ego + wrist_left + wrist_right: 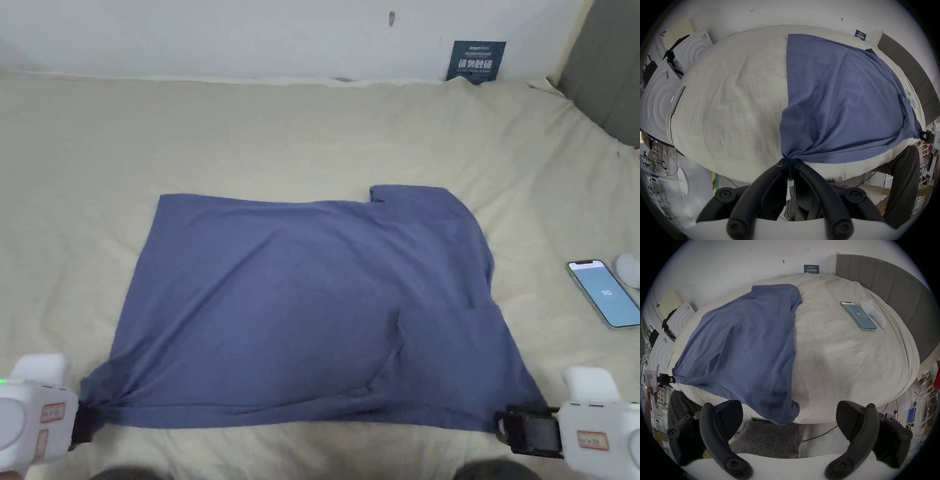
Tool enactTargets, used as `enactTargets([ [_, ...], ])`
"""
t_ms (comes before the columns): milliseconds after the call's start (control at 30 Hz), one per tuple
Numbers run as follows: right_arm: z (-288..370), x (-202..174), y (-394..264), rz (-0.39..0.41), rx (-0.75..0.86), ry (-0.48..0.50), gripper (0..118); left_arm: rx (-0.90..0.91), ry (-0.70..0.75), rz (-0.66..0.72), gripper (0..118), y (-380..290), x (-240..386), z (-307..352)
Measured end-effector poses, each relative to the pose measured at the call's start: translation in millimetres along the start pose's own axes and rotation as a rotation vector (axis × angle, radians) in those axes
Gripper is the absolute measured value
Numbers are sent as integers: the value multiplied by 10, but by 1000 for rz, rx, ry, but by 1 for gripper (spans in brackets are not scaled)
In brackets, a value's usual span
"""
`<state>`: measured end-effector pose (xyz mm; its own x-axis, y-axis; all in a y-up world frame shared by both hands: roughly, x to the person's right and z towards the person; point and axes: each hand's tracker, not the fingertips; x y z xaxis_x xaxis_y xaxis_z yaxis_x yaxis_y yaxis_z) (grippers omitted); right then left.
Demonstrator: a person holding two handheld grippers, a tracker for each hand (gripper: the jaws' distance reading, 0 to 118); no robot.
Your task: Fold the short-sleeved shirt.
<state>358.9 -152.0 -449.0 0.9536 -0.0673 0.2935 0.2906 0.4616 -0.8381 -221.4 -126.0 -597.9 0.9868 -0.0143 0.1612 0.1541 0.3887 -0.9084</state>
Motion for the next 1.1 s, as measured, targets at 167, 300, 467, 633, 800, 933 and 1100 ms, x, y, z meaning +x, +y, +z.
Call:
enactTargets([
  [167, -60, -25, 14, 96, 13, 48, 7, 10, -2, 0, 6, 8, -47, -32],
  [300, 104, -58, 1, 128, 36, 54, 7, 18, 4, -10, 6, -8, 71, 161],
  [467, 315, -62, 93, 115, 77, 60, 7, 34, -1, -31, 6, 25, 56, 220],
  [633, 325, -51, 448, 110, 122, 62, 7, 87, -30, 3, 6, 341, 44, 389],
  [800, 308, -240, 994, 141, 153, 38, 7, 134, -48, 43, 6, 903, -129, 310],
  [933, 136, -323, 1414, 128, 167, -7, 7, 141, -53, 62, 6, 1331, -154, 144],
  [1100, -214, -639, 1926, 122, 117, -52, 7, 97, -57, 111, 6, 1752, -126, -237],
])
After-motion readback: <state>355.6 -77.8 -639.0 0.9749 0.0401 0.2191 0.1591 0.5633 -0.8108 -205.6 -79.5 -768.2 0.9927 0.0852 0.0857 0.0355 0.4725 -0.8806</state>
